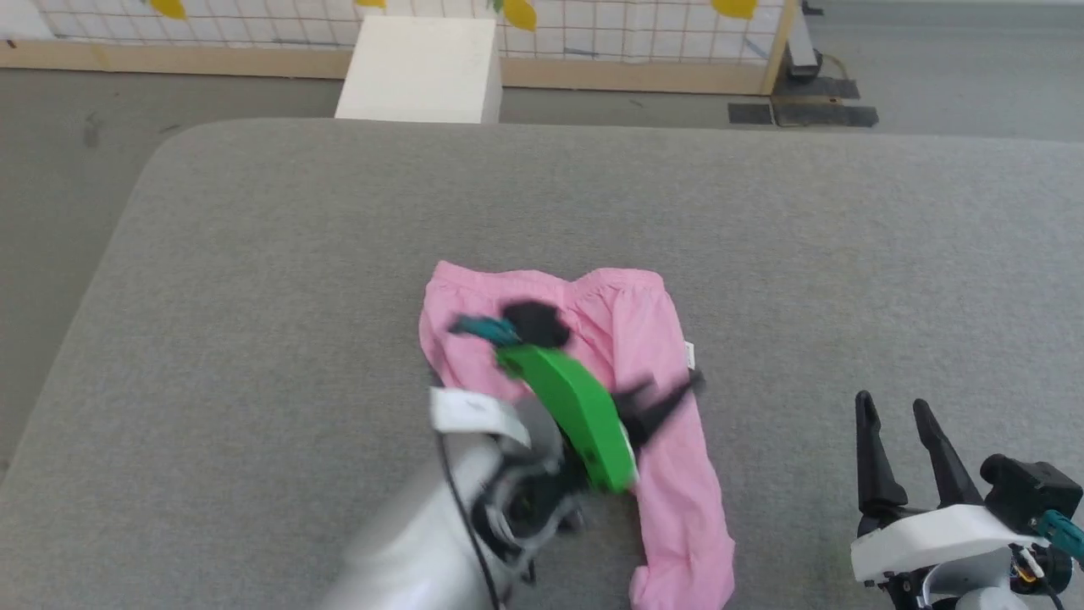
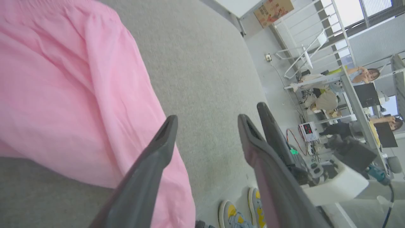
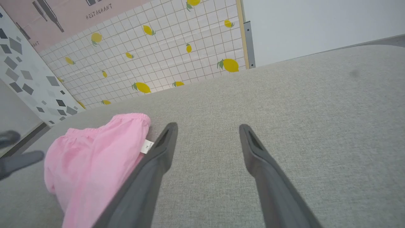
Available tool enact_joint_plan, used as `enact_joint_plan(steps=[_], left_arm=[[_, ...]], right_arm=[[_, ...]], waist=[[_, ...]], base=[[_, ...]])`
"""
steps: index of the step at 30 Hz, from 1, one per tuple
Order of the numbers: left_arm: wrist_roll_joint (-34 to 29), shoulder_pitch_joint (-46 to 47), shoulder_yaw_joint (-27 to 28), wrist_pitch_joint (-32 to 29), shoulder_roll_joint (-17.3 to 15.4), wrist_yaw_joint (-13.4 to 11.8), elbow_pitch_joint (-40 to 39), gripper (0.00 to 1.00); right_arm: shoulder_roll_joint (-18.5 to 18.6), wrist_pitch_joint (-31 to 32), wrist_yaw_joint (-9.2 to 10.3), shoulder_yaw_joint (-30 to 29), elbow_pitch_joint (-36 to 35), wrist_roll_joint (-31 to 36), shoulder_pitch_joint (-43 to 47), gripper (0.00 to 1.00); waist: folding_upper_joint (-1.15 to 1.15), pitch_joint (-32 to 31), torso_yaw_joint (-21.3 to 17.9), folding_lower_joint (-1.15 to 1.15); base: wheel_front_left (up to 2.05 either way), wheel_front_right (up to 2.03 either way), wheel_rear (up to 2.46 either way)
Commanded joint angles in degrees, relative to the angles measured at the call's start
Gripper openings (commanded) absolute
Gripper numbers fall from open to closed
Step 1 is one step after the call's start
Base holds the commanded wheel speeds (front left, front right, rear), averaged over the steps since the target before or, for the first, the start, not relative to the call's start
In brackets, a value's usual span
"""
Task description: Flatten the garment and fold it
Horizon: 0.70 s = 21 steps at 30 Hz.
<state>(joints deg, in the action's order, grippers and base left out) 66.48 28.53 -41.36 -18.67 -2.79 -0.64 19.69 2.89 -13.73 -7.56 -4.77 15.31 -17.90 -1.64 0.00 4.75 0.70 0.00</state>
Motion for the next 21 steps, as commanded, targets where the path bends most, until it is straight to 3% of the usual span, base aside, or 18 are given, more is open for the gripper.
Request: enact_joint_plan(steps=[1, 6, 10, 14, 17, 21], left_arm=[[-0.3, 1.5, 2.3, 2.7, -1.1, -0.4, -0.7, 1.0], [-8.7, 2.4, 9.7, 18.6, -8.6, -3.4, -1.4, 1.0], [-14.5, -0.6, 12.4, 28.7, -13.8, -5.5, -1.6, 1.0], [-20.1, -6.2, 15.2, 33.2, -17.3, -6.9, -3.2, 1.0], [-23.7, -11.4, 19.1, 33.6, -17.3, -8.2, -6.5, 1.0], [-28.0, -19.2, 25.3, 33.6, -14.4, -9.4, -11.6, 1.0]], right_arm=[[0.0, -0.4, 0.08, -0.2, -0.1, 0.0, -0.1, 1.0], [0.0, -0.1, 0.08, -0.1, -0.3, 0.3, -0.6, 1.0], [0.0, 0.6, 0.08, 0.3, -0.6, 0.5, -1.1, 1.0], [0.0, 2.8, 0.08, 1.2, -0.6, 0.8, -1.8, 1.0], [0.0, 4.5, 0.08, 1.7, -0.5, 0.6, -2.9, 1.0], [0.0, 8.5, 0.08, 2.1, 0.4, 0.9, -5.7, 1.0]], waist=[[0.0, -1.2, 1.4, 0.0], [0.0, -2.3, 2.7, 0.0], [0.0, -2.9, 3.2, 0.0], [0.0, -3.2, 3.3, 0.0], [0.0, -2.9, 3.3, 0.0], [0.0, -1.9, 3.3, 0.0]], base=[[0.0, 0.0, 0.0], [0.0, 0.0, 0.0], [0.0, 0.0, 0.0], [0.0, 0.0, 0.0], [0.0, 0.0, 0.0], [0.0, 0.0, 0.0]])
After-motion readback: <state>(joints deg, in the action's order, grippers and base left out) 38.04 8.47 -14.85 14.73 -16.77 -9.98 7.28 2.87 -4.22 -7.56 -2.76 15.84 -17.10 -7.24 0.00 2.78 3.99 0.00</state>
